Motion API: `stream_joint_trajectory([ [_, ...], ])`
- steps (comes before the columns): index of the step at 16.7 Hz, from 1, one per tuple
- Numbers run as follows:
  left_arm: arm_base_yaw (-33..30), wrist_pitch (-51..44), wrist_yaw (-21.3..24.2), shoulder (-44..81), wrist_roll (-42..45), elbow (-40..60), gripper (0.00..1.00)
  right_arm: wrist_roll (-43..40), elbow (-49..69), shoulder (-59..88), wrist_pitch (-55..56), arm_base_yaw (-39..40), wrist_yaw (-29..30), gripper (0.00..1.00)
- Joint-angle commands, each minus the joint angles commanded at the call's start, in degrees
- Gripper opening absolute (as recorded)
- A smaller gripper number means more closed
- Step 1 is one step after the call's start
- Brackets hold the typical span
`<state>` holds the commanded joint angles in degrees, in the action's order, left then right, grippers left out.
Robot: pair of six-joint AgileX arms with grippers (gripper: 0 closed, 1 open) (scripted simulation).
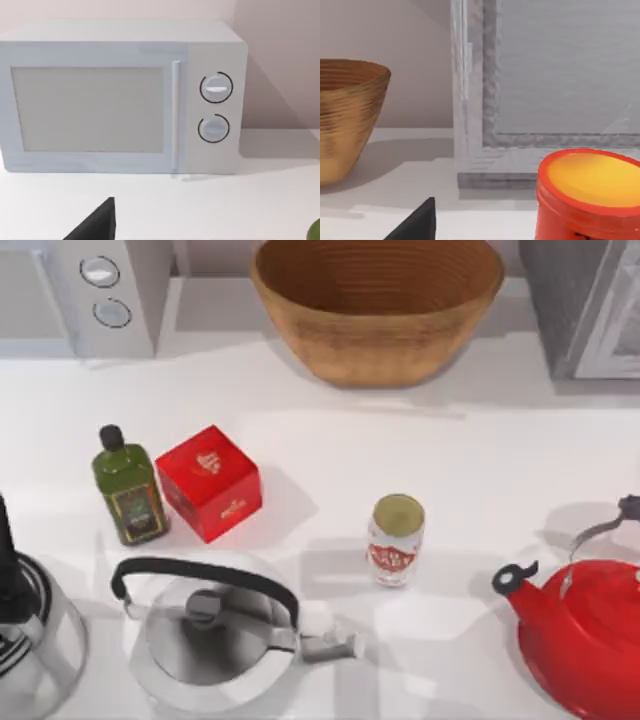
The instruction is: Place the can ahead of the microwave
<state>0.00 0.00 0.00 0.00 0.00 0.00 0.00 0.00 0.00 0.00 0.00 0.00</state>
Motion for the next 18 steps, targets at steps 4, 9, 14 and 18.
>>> stream_joint_trajectory([
  [4, -0.6, -1.0, -0.1, 1.4, 0.0, 1.6, 1.00, 0.0, 0.0, 0.0, 0.0, 0.0, 0.0, 1.00],
  [9, -5.6, -9.4, -0.2, 13.9, 0.1, 14.0, 1.00, 0.0, 0.0, 0.0, 0.0, 0.0, 0.0, 1.00],
  [14, -14.3, -23.8, -0.1, 36.3, 0.1, 35.0, 1.00, 0.0, 0.0, 0.0, 0.0, 0.0, 0.0, 1.00],
  [18, -22.5, -37.7, 0.0, 58.2, -0.1, 55.6, 1.00, 0.0, 0.0, 0.0, 0.0, 0.0, 0.0, 1.00],
])
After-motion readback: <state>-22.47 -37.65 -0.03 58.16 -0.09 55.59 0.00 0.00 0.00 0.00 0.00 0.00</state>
